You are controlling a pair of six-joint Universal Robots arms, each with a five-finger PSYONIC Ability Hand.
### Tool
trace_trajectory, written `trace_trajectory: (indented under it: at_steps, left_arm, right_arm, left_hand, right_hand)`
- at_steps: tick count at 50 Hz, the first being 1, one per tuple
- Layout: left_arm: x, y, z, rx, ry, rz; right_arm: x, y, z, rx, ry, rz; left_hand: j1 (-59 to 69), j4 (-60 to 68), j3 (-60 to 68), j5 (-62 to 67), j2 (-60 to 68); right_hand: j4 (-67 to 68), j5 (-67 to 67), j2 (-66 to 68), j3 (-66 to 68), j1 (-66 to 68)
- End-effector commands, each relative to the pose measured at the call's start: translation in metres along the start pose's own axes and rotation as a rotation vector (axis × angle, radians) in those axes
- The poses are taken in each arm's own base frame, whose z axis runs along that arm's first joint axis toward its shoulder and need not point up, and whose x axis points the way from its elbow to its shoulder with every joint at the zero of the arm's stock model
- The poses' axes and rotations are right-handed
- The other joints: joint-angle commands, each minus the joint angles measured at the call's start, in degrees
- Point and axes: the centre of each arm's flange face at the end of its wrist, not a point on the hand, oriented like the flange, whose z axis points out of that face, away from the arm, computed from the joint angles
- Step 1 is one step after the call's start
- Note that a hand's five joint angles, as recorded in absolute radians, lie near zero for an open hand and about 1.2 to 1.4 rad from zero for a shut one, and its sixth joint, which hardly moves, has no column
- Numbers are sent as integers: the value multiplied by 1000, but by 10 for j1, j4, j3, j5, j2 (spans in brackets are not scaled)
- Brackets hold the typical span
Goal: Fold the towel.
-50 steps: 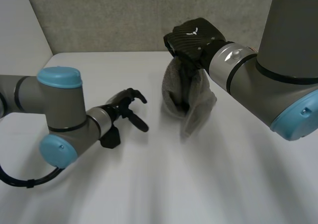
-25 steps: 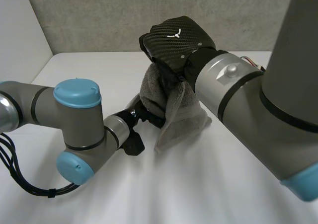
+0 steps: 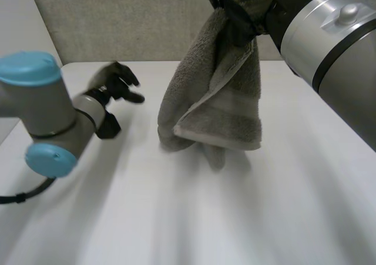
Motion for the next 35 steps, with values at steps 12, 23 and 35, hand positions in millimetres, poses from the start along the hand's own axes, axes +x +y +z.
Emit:
trace_trajectory:
  at_steps: [12,23,35]
  left_arm:
    - [-9,25,-39,-180,61,19]
    - [1,93,-74,-353,210,261]
    - [5,88,-48,-248,261,344]
  right_arm:
    - [-26,56,-9,-168,-76,20]
    - [-31,126,-28,-355,-94,8]
    - [-24,175,-67,-511,-179,-95]
  left_hand:
    - [-119,-123,-122,-122,-124]
    - [-299,-303,-302,-302,-304]
    - [-297,-301,-301,-301,-302]
  right_hand:
    - [7,22,25,15,16]
    - [-97,-82,-79,-89,-88]
    - [-314,-299,-296,-306,-305]
